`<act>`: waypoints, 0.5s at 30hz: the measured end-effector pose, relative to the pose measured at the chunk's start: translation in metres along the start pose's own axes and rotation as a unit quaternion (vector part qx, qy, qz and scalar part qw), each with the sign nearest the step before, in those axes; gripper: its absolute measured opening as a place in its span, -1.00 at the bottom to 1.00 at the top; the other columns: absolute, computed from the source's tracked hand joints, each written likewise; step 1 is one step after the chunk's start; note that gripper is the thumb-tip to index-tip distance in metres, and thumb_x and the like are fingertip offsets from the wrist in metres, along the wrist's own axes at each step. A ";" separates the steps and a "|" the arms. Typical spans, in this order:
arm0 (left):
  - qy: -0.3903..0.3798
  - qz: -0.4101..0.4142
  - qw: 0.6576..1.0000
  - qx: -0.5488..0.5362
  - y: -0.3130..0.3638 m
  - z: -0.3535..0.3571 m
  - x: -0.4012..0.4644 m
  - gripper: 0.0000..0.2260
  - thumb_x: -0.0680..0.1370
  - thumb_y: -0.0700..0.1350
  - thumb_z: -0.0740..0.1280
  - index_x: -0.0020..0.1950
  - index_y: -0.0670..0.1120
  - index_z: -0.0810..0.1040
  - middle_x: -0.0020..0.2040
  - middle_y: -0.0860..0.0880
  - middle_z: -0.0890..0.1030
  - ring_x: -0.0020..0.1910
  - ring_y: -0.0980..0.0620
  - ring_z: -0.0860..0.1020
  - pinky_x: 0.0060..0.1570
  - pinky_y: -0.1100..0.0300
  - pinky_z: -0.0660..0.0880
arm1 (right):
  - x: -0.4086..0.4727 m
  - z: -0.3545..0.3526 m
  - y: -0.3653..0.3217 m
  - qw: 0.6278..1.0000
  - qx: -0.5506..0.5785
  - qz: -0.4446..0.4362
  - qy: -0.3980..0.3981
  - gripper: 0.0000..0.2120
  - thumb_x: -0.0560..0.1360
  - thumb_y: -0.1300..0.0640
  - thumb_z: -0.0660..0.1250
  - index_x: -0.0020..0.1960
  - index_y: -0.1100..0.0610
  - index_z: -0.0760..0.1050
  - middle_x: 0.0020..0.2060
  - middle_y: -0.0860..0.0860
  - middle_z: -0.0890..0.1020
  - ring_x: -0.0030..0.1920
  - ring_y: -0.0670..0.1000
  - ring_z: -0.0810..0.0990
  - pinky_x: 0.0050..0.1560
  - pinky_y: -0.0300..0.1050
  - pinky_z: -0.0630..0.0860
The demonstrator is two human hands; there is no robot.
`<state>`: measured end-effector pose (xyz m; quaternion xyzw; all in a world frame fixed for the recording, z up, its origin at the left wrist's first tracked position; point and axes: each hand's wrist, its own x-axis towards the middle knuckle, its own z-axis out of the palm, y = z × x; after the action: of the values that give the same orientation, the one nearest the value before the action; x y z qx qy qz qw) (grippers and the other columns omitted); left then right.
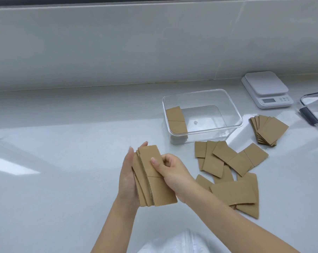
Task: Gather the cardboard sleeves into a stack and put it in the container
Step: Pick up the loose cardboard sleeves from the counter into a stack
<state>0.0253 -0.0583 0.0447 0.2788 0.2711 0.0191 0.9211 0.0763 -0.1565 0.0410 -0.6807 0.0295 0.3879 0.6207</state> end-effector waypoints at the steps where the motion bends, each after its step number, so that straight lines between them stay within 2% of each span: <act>1: 0.003 -0.005 1.000 0.021 -0.002 -0.001 0.000 -0.53 0.42 0.16 0.32 0.25 -0.04 0.52 0.05 -0.13 0.64 -0.06 -0.11 0.65 -0.04 -0.03 0.58 | 0.000 0.002 0.001 1.000 0.000 -0.004 0.020 -0.73 0.44 -0.05 0.39 -0.05 0.12 0.43 -0.12 0.11 0.61 -0.12 0.06 0.60 -0.04 0.00 0.55; 3: -0.004 -0.013 0.999 0.045 -0.008 -0.002 0.000 -0.55 0.44 0.10 0.32 0.30 -0.01 0.49 0.13 -0.13 0.65 0.01 -0.10 0.65 -0.02 0.00 0.59 | -0.003 0.002 0.001 0.998 -0.013 -0.022 0.059 -0.69 0.39 -0.04 0.45 -0.04 0.11 0.43 -0.06 0.10 0.64 -0.05 0.05 0.64 0.02 -0.02 0.57; 6: 0.002 0.000 0.997 0.079 -0.016 -0.005 0.001 -0.60 0.46 0.08 0.24 0.30 0.11 0.47 0.11 -0.10 0.67 0.02 -0.05 0.66 -0.08 0.10 0.62 | -0.006 -0.006 0.001 0.977 -0.170 -0.092 0.094 -0.73 0.40 -0.03 0.43 -0.08 0.14 0.49 -0.06 -0.05 0.63 -0.09 -0.04 0.58 -0.08 -0.21 0.49; 8: 0.024 -0.001 0.996 0.086 -0.020 -0.008 0.004 -0.68 0.53 0.03 0.21 0.28 0.18 0.45 -0.03 -0.06 0.72 -0.08 -0.01 0.68 -0.21 0.11 0.63 | -0.009 -0.017 0.000 0.958 -0.252 -0.121 0.065 -0.82 0.44 0.02 0.39 -0.12 0.14 0.54 -0.06 -0.11 0.64 -0.12 -0.09 0.55 -0.16 -0.31 0.43; 10: 0.035 -0.006 0.998 0.057 -0.022 -0.007 0.005 -0.75 0.57 -0.01 0.19 0.23 0.20 0.46 -0.07 -0.11 0.72 -0.12 -0.05 0.69 -0.30 0.03 0.62 | -0.010 -0.036 -0.001 0.950 -0.276 -0.141 0.025 -0.87 0.47 0.12 0.37 -0.06 0.17 0.60 -0.16 -0.13 0.61 -0.21 -0.14 0.52 -0.24 -0.44 0.38; 12: 0.031 -0.011 0.999 0.019 -0.021 -0.007 0.005 -0.78 0.56 -0.05 0.22 0.17 0.17 0.51 -0.01 -0.17 0.70 -0.11 -0.10 0.69 -0.27 -0.04 0.62 | -0.012 -0.065 -0.003 0.927 -0.317 -0.197 0.038 -0.87 0.46 0.17 0.37 0.00 0.14 0.61 -0.21 -0.07 0.58 -0.21 -0.11 0.52 -0.18 -0.43 0.42; 15: 0.011 -0.015 0.999 -0.034 -0.021 -0.008 0.004 -0.78 0.44 -0.12 0.37 0.06 0.10 0.59 0.01 -0.15 0.69 -0.11 -0.07 0.68 -0.18 -0.01 0.62 | -0.016 -0.121 -0.002 0.891 -0.369 -0.238 0.118 -0.85 0.44 0.21 0.40 0.00 0.08 0.59 -0.19 -0.08 0.56 -0.18 -0.10 0.54 -0.10 -0.27 0.49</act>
<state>0.0221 -0.0714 0.0264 0.2426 0.2846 0.0171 0.9273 0.1251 -0.2683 0.0429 -0.8882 -0.2056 0.1281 0.3904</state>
